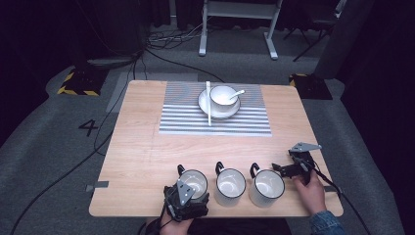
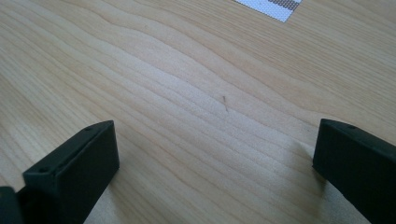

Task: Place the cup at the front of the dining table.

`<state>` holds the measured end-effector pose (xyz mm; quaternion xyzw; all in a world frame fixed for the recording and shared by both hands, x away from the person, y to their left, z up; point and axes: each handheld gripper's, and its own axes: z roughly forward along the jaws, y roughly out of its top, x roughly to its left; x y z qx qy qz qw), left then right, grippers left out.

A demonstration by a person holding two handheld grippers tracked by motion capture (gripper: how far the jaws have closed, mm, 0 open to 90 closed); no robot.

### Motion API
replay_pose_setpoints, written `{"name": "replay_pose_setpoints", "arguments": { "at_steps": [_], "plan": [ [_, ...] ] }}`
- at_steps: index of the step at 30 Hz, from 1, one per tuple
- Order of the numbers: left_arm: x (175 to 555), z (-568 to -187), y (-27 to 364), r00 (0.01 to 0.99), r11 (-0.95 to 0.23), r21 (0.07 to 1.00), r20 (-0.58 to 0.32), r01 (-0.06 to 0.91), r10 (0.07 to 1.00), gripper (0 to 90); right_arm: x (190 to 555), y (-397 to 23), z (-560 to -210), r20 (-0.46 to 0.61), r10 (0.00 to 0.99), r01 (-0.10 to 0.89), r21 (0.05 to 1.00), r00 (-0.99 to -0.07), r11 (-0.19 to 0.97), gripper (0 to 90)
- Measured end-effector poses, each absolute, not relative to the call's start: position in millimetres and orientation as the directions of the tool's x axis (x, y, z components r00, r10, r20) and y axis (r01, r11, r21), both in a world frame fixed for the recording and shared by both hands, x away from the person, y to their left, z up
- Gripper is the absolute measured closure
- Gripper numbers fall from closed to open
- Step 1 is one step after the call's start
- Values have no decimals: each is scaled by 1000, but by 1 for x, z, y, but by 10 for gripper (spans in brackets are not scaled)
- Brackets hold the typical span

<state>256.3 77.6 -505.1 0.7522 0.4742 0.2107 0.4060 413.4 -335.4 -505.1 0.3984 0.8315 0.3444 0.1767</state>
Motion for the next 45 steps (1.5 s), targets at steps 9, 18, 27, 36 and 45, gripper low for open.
{"name": "replay_pose_setpoints", "arguments": {
  "at_steps": [9,18,27,36,45],
  "plan": [
    [257,-503,76,454,-225,799,-66,557,889,40,413,-335,-505,-19,784,541,713,-620,445,2],
    [259,-494,79,459,-251,797,-36,549,888,40,413,-335,-505,-19,786,542,714,-618,443,2],
    [272,-470,86,485,-252,806,-48,535,873,40,413,-336,-505,-24,784,540,712,-620,449,2],
    [288,-445,88,530,-276,801,-60,531,846,39,413,-335,-505,-18,787,543,714,-617,442,2],
    [303,-426,94,517,-255,805,-75,536,853,39,413,-335,-505,-18,786,542,714,-618,443,2]
  ]
}}
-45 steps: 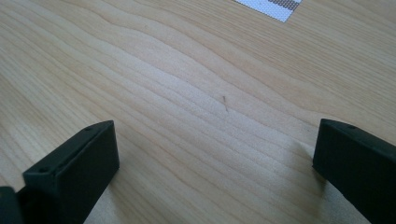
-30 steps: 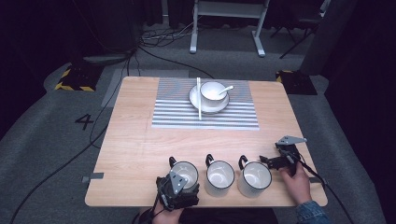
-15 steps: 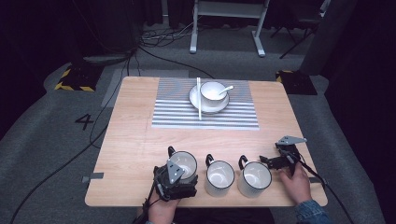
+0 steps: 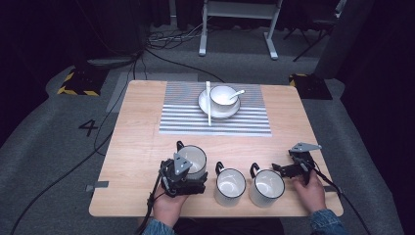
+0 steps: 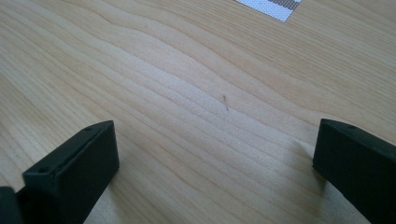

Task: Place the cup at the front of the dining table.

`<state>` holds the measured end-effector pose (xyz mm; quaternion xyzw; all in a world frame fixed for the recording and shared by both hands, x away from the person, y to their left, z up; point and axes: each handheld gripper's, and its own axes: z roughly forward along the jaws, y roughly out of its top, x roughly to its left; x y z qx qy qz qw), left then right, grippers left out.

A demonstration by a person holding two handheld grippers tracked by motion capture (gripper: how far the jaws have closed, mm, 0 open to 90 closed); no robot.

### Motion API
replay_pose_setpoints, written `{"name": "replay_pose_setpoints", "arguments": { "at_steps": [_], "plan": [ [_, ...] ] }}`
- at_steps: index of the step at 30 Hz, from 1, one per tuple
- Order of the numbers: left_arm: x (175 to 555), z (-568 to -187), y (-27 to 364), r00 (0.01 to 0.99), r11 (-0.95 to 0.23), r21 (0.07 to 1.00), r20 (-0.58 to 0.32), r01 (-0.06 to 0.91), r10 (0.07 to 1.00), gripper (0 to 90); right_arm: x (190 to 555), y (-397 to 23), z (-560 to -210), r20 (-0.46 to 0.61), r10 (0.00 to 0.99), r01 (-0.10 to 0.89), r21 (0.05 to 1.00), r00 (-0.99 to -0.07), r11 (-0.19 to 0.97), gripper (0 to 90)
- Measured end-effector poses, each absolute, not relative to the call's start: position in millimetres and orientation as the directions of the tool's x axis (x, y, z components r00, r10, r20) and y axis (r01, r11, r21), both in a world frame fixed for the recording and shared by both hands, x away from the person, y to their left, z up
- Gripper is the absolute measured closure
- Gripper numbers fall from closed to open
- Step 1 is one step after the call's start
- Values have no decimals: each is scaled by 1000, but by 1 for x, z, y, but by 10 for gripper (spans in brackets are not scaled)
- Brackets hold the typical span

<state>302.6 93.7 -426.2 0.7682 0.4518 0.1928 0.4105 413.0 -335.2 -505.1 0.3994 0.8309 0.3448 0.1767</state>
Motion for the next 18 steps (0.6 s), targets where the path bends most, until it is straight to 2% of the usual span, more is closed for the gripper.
{"name": "replay_pose_setpoints", "arguments": {
  "at_steps": [18],
  "plan": [
    [337,-389,110,490,-202,828,-98,522,866,39,414,-335,-505,-18,784,541,713,-621,445,3]
  ]
}}
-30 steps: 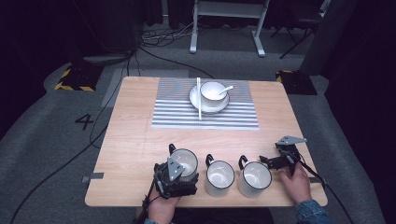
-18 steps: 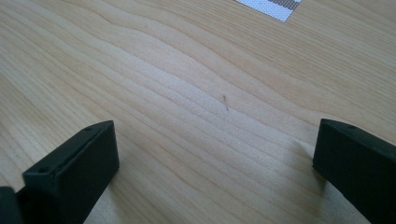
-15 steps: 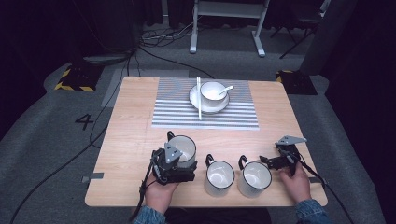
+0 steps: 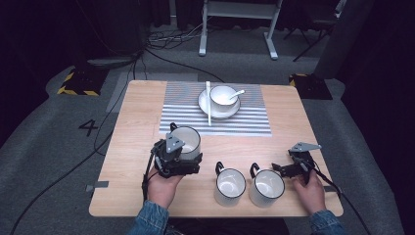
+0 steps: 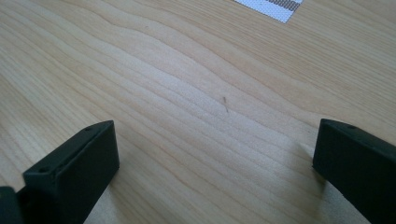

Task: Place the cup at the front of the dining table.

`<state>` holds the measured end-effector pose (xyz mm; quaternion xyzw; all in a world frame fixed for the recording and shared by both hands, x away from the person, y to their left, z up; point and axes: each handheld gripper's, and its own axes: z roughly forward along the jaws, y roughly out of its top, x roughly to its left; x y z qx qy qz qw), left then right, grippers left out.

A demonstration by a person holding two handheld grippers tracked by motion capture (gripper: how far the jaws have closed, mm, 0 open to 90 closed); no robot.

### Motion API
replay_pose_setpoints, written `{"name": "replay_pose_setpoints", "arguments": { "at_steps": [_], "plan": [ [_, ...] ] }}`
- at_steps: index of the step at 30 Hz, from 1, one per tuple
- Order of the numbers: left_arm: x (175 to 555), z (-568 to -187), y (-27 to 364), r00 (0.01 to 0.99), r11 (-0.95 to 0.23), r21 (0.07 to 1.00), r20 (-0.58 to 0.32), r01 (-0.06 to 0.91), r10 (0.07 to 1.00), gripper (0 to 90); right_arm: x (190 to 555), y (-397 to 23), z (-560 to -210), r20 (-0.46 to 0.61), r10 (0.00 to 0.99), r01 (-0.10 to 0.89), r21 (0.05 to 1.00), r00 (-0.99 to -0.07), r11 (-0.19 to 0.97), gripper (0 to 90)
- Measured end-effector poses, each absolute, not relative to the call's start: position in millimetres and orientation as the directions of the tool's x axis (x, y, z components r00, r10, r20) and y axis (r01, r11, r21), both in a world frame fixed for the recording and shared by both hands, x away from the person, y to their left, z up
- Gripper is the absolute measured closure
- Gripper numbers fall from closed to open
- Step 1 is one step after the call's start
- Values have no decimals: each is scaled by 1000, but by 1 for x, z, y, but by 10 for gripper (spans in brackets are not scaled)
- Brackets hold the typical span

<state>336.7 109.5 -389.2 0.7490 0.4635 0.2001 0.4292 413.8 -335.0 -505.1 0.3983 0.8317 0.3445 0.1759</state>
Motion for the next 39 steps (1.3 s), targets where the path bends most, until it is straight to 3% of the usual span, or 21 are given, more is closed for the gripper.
{"name": "replay_pose_setpoints", "arguments": {
  "at_steps": [39],
  "plan": [
    [458,-338,127,441,-207,856,-27,473,897,39,414,-335,-505,-17,784,542,714,-621,444,2]
  ]
}}
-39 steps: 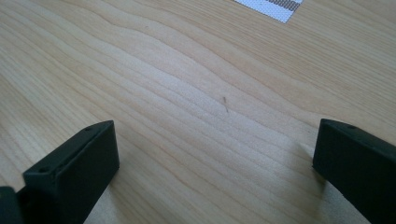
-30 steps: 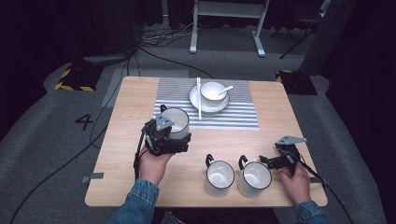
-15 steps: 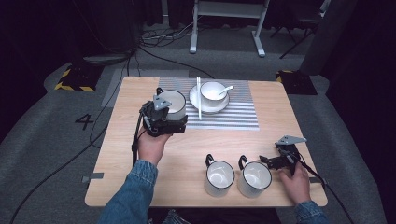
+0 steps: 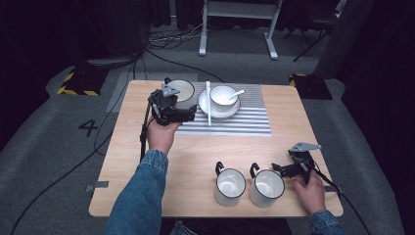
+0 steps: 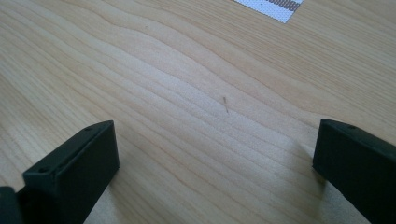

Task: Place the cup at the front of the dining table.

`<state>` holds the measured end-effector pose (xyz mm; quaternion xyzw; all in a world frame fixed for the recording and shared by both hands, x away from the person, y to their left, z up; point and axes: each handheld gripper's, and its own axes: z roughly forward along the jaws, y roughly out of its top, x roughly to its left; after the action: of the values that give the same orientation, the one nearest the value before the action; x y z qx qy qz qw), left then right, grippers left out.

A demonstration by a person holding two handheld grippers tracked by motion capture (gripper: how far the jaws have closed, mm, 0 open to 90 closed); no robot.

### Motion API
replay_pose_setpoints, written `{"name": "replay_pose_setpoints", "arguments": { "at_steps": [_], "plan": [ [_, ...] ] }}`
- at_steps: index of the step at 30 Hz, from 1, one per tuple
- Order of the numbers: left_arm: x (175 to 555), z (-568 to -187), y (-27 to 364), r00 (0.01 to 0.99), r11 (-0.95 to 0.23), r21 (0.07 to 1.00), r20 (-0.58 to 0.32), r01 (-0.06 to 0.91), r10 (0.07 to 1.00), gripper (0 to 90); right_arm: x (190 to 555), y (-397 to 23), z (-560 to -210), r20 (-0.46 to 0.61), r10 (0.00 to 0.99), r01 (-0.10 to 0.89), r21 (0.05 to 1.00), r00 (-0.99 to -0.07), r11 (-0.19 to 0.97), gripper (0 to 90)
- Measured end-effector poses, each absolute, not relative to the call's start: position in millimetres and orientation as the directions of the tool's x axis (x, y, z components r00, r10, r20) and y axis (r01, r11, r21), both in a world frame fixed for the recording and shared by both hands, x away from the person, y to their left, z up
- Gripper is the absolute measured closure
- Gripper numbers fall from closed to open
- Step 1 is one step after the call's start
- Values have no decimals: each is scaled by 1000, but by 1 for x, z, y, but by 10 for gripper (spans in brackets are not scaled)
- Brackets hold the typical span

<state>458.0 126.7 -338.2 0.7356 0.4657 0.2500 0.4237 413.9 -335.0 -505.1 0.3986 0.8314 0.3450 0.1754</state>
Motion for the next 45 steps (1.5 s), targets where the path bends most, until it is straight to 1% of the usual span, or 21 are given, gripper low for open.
{"name": "replay_pose_setpoints", "arguments": {
  "at_steps": [2,3,8,12,15,21,23,25,27,29,31,34,37,41,42,43,45],
  "plan": [
    [462,-338,125,442,-220,851,-16,478,897,39,414,-335,-505,-16,784,542,714,-621,444,2],
    [470,-338,123,433,-227,845,-6,485,901,38,414,-335,-505,-17,781,539,714,-625,447,2],
    [487,-338,121,415,-209,840,-21,500,910,39,415,-335,-505,-18,778,538,712,-628,451,1],
    [505,-339,125,397,-175,841,-51,512,916,39,415,-335,-505,-18,778,537,713,-628,451,1],
    [526,-340,125,367,-195,820,-20,539,930,39,415,-335,-505,-18,778,538,712,-628,451,1],
    [551,-348,128,354,-152,813,-71,562,932,39,415,-335,-505,-19,779,538,713,-627,451,1],
    [557,-351,127,349,-146,814,-74,563,934,39,415,-335,-505,-19,778,538,713,-628,451,1],
    [564,-356,126,361,-182,797,-49,577,931,39,415,-335,-505,-18,779,538,712,-627,450,1],
    [569,-361,124,370,-246,768,13,591,929,39,415,-335,-505,-18,779,538,713,-627,450,1],
    [572,-365,125,377,-247,763,5,597,926,39,415,-335,-505,-14,780,540,714,-625,446,1],
    [574,-371,125,372,-212,770,-35,602,927,40,415,-335,-505,-18,778,537,713,-628,451,1],
    [577,-378,125,358,-185,766,-63,616,932,39,415,-335,-505,-18,778,538,713,-628,451,1],
    [580,-386,125,346,-174,765,-67,620,936,39,415,-335,-505,-18,778,538,713,-628,451,1],
    [582,-397,124,345,-174,741,-82,648,935,40,415,-335,-505,-19,778,537,712,-628,451,1],
    [583,-404,124,342,-169,727,-96,666,935,40,415,-335,-505,-19,778,538,713,-627,451,1],
    [584,-406,126,336,-168,724,-92,669,937,39,415,-335,-505,-19,778,537,712,-628,451,1],
    [585,-410,127,323,-146,722,-113,677,940,40,415,-335,-505,-19,778,537,712,-628,451,1]
  ]
}}
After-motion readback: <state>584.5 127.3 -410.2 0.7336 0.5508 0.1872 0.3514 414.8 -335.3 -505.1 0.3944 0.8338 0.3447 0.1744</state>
